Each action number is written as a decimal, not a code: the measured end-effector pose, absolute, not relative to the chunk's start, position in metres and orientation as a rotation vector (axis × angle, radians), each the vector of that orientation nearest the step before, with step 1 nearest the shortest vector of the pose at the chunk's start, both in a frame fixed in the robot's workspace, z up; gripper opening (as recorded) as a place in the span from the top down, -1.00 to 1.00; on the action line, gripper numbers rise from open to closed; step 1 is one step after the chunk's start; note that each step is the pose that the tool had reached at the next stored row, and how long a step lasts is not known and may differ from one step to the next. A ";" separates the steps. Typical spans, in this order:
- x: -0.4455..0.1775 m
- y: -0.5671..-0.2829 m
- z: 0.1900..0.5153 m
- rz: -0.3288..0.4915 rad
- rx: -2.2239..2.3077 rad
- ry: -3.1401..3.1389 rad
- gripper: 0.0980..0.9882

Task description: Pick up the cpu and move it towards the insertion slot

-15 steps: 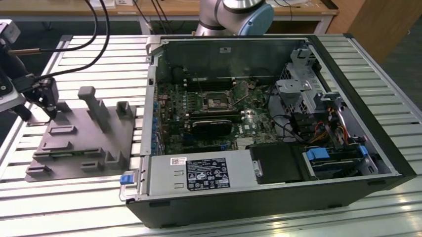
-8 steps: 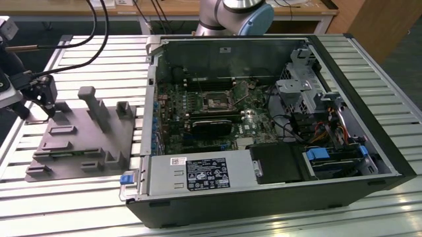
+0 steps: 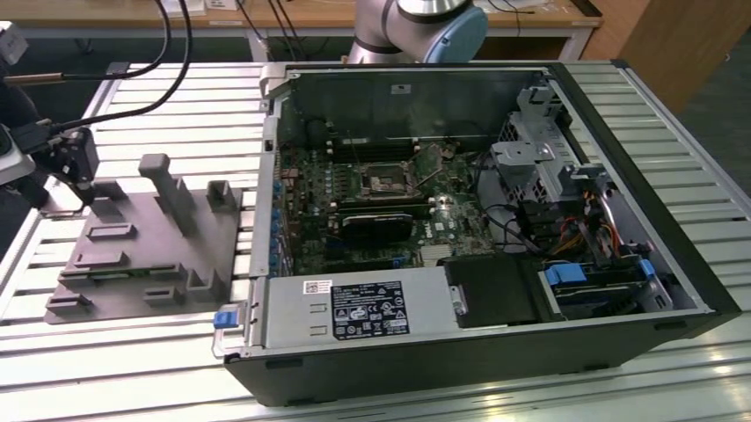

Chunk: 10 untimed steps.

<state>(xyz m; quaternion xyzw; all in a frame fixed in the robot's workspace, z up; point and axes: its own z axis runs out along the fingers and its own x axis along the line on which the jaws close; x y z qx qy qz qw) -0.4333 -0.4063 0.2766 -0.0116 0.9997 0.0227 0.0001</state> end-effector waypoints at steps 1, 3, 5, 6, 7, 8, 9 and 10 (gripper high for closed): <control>-0.433 -0.406 0.278 0.071 -0.036 3.140 0.00; -0.433 -0.406 0.279 0.071 -0.036 3.140 0.00; -0.433 -0.406 0.281 0.071 -0.036 3.140 0.00; -0.433 -0.406 0.281 0.071 -0.036 3.140 0.00; -0.433 -0.406 0.282 0.071 -0.036 3.140 0.00; -0.433 -0.406 0.283 0.071 -0.036 3.140 0.00; -0.433 -0.406 0.283 0.071 -0.036 3.140 0.00; -0.433 -0.406 0.284 0.071 -0.036 3.140 0.00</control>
